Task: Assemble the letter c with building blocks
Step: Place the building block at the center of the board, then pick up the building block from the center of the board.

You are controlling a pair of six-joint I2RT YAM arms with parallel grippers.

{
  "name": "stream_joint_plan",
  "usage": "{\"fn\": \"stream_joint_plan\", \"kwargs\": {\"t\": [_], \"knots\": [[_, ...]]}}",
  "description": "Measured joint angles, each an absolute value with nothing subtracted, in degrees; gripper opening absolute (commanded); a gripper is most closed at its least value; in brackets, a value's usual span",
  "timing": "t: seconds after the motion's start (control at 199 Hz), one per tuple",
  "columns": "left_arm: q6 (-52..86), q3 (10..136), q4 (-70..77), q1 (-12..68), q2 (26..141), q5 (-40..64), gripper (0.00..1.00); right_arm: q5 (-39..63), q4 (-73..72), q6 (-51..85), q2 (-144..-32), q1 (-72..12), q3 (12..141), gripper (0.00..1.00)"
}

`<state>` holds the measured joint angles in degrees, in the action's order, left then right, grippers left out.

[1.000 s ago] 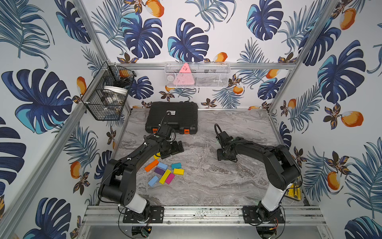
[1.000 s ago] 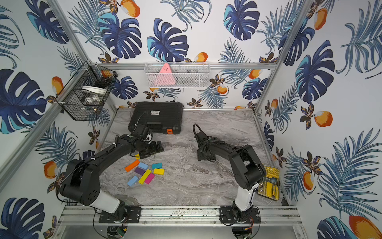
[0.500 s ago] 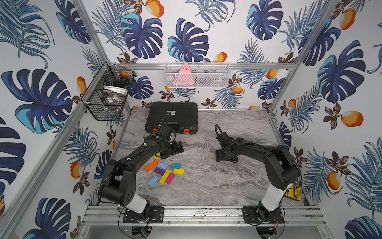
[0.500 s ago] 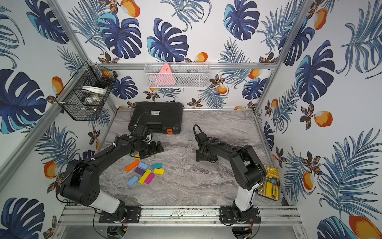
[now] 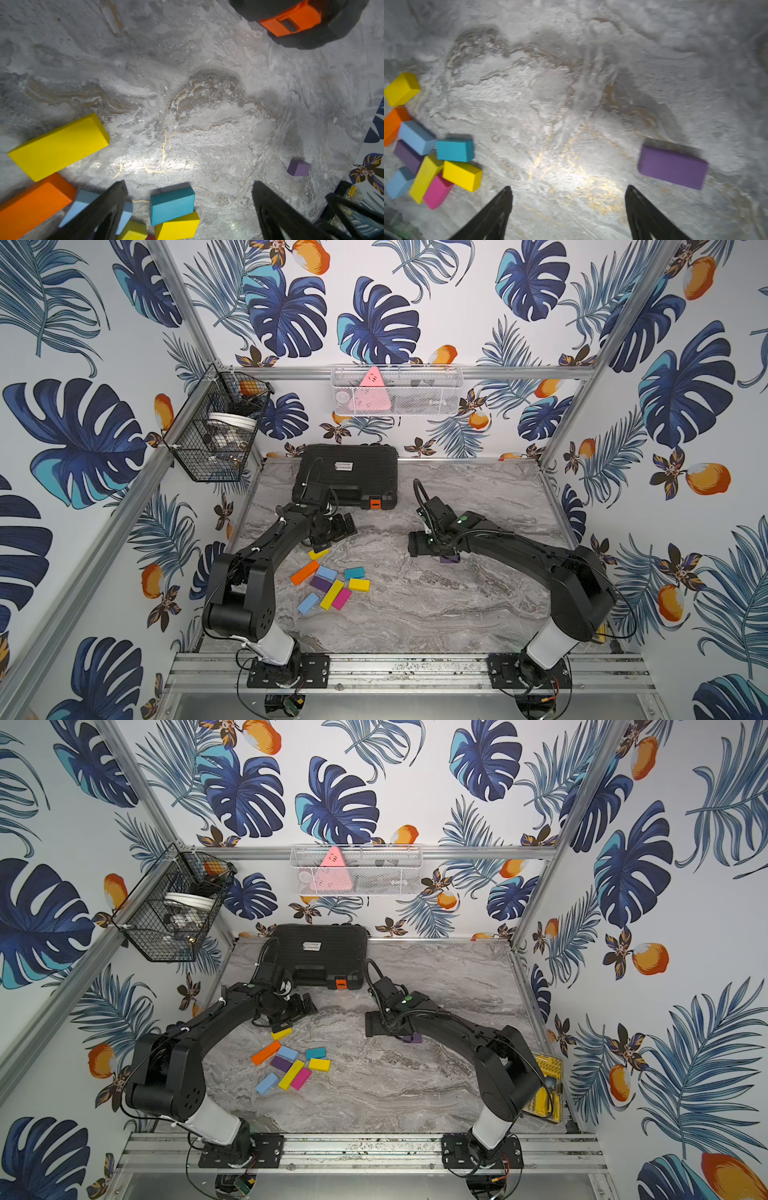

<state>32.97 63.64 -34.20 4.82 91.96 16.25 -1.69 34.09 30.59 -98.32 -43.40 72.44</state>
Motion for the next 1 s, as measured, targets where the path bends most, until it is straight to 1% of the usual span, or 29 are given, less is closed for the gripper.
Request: {"fn": "stream_joint_plan", "kwargs": {"t": [0.236, 0.411, 0.536, 0.692, 0.998], "knots": [[33.1, 63.46, -33.34, -1.67, 93.23, 18.02, 0.99, -0.67, 34.22, 40.51, -109.4, -54.37, 82.52, 0.87], [33.39, 63.4, -32.8, -5.87, 93.3, 19.44, 0.99, -4.19, 37.15, 47.0, -119.46, -61.23, 93.84, 0.88], [33.78, 63.2, -32.53, -7.18, 93.27, 20.6, 0.99, -7.73, 42.04, 50.89, -125.93, -65.01, 101.56, 0.91], [34.44, 62.17, -32.21, -7.79, 93.17, 21.54, 0.99, -11.57, 47.05, 54.24, -130.47, -66.85, 107.44, 0.91], [34.48, 61.36, -31.66, -8.23, 92.92, 22.48, 0.99, -14.74, 49.93, 56.1, -132.68, -67.18, 110.32, 0.88]]}}
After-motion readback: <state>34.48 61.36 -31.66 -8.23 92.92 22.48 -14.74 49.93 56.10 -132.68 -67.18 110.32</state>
